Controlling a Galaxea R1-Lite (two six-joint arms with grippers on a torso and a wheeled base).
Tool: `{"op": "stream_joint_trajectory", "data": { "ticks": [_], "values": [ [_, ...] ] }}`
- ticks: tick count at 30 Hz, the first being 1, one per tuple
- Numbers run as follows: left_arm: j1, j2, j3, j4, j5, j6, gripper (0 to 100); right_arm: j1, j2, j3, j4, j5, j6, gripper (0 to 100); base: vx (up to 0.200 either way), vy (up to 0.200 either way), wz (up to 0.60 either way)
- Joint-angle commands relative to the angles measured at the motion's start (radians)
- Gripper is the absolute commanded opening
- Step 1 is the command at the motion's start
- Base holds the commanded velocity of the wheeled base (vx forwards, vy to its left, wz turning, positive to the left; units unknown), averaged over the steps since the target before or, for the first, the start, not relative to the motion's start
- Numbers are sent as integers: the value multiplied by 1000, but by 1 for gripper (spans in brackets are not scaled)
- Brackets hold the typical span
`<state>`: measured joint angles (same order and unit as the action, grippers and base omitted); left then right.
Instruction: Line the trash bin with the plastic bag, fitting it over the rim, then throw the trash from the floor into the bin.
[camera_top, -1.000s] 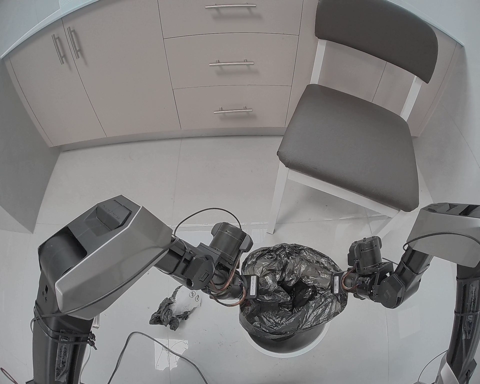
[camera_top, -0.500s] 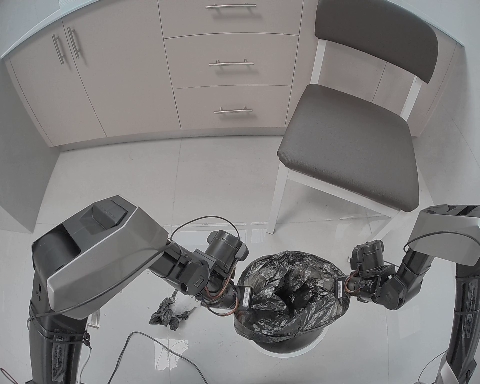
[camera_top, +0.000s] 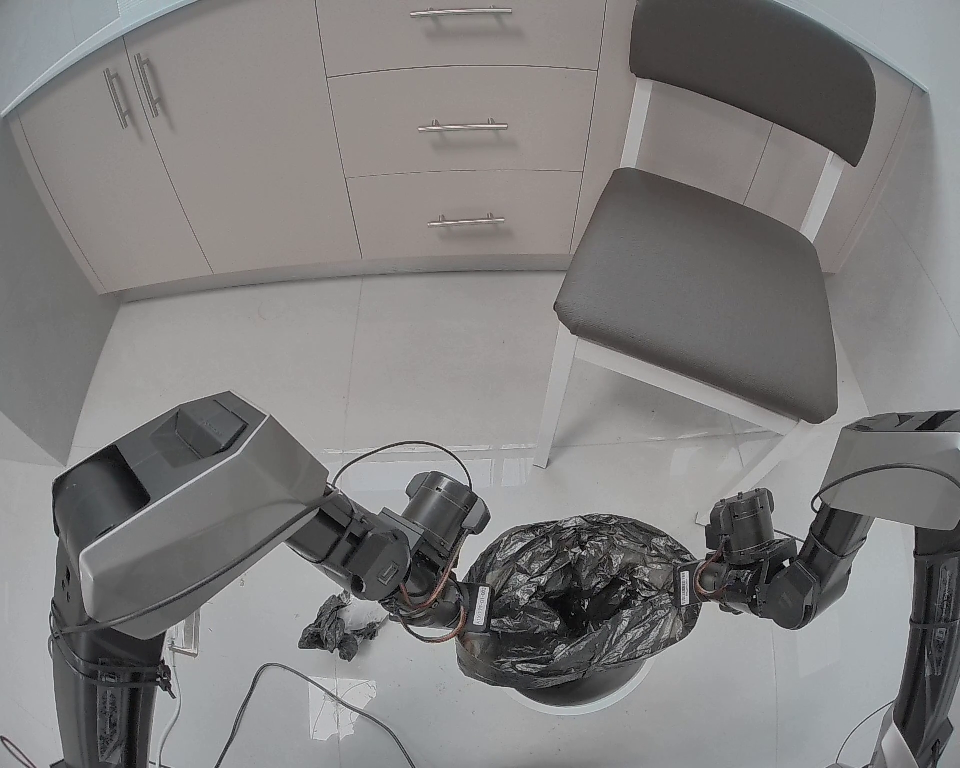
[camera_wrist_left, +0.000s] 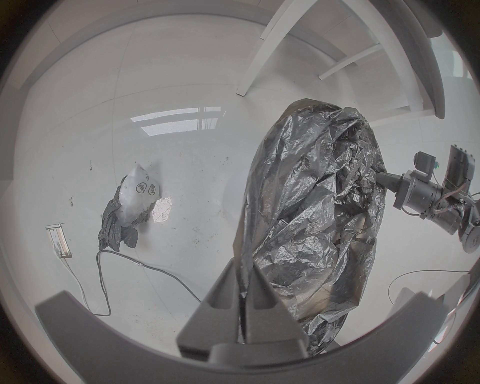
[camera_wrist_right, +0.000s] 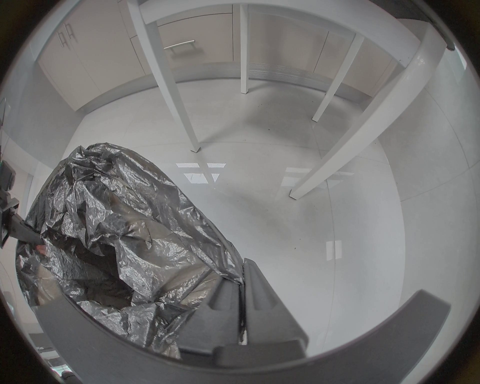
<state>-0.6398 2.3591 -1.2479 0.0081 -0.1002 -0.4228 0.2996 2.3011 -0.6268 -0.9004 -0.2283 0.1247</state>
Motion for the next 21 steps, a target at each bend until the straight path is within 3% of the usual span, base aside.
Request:
{"op": "stream_joint_trajectory", "data": {
  "ticks": [1, 10, 15, 21],
  "values": [
    [0, 2, 11, -2, 1, -2, 0, 1, -5, 10, -6, 0, -5, 0, 0, 0, 0],
    [3, -1, 48, -59, -1, 1, 0, 1, -3, 18, -6, 0, -19, 0, 0, 0, 0],
    [0, 3, 119, -123, 42, 99, 0, 1, -2, 29, -6, 0, -25, 0, 0, 0, 0],
    [0, 19, 134, -197, 59, 110, 0, 1, 5, 21, -6, 0, -27, 0, 0, 0, 0]
  ]
}}
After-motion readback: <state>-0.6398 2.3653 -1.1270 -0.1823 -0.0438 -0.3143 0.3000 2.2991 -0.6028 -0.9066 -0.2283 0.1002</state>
